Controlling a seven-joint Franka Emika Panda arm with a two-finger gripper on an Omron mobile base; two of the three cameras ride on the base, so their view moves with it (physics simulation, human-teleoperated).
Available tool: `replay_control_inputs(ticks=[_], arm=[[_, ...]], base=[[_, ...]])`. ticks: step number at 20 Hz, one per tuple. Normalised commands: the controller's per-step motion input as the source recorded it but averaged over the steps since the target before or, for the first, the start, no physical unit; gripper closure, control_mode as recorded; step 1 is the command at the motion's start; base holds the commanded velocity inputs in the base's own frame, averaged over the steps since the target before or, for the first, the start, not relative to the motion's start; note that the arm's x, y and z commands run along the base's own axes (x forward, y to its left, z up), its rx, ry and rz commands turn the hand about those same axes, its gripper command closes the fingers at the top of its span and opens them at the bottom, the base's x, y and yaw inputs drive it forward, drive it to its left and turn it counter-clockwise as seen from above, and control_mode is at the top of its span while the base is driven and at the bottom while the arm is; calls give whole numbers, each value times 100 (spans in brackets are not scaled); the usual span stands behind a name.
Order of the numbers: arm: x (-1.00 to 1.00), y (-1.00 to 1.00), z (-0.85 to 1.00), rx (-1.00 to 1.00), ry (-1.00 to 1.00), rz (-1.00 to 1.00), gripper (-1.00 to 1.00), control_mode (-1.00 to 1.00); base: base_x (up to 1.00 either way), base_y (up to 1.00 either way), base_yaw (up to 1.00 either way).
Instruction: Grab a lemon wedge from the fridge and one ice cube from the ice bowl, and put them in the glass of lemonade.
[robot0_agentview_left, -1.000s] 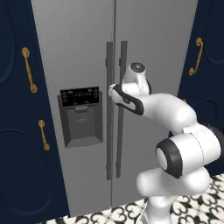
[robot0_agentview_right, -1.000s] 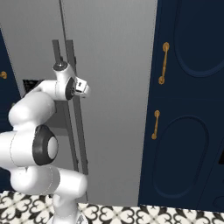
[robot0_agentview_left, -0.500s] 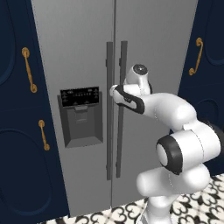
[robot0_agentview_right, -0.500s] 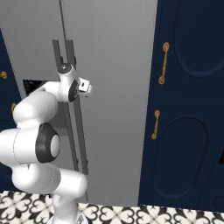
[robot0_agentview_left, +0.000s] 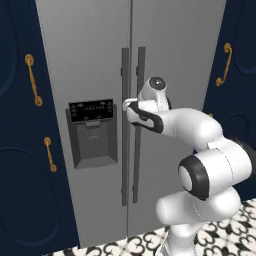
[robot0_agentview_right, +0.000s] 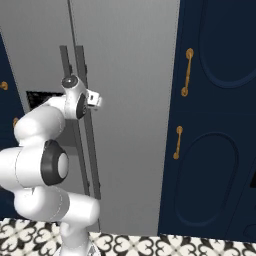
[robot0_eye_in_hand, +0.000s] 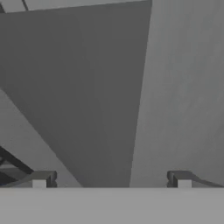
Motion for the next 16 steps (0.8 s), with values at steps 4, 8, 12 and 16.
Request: replay_control_inputs(ticks=[4, 8, 12, 16], arm=[[57, 0, -34, 0, -1, 0, -100, -100], [39, 0, -41, 0, -6, 0, -100, -100], [12, 0, -6, 0, -1, 0, 100, -100], [2, 0, 0, 0, 0, 0, 100, -100]], base=[[0, 0, 0], [0, 0, 0], [0, 0, 0], [0, 0, 0]])
